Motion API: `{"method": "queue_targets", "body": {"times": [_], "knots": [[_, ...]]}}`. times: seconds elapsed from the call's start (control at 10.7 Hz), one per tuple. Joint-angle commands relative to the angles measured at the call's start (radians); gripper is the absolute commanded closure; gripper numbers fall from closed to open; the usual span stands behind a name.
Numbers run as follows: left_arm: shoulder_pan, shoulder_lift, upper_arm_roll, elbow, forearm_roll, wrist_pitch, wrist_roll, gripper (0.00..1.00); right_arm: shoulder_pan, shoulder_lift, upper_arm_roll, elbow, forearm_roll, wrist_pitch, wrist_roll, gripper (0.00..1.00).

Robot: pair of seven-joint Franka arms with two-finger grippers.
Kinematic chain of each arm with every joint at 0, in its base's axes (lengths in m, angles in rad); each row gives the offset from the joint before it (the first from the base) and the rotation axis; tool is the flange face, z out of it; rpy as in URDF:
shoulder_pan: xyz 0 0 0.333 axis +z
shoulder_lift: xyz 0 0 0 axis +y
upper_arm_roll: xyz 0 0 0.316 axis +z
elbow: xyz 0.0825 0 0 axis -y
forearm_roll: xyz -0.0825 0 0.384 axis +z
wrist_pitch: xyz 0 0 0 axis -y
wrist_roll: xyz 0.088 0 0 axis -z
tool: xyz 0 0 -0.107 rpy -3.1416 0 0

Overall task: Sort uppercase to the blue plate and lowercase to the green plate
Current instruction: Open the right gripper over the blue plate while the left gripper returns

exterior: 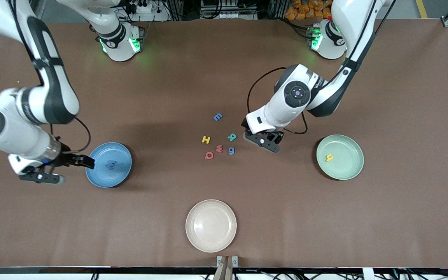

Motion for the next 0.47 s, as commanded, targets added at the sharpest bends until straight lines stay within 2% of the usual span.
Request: {"method": "queue_targets", "body": {"times": [0.0,0.19,0.37], "knots": [[-0.050,0.050,0.007,0.069,0.009,0.011,-0.234,0.00,-0.015,-0.118,0.010,-0.026,0.020,-0.065,-0.017,0.00],[-0.107,0.094,0.036,0.115,0.009,0.011,-0.354,0.00,-0.012,-0.178,0.010,-0.023,0.020,-0.113,-0.017,0.00],[-0.203,0.146,0.102,0.164,0.012,0.014,-0.437,0.00,-0.005,-0.243,0.010,-0.023,0.020,-0.142,-0.017,0.00]]}}
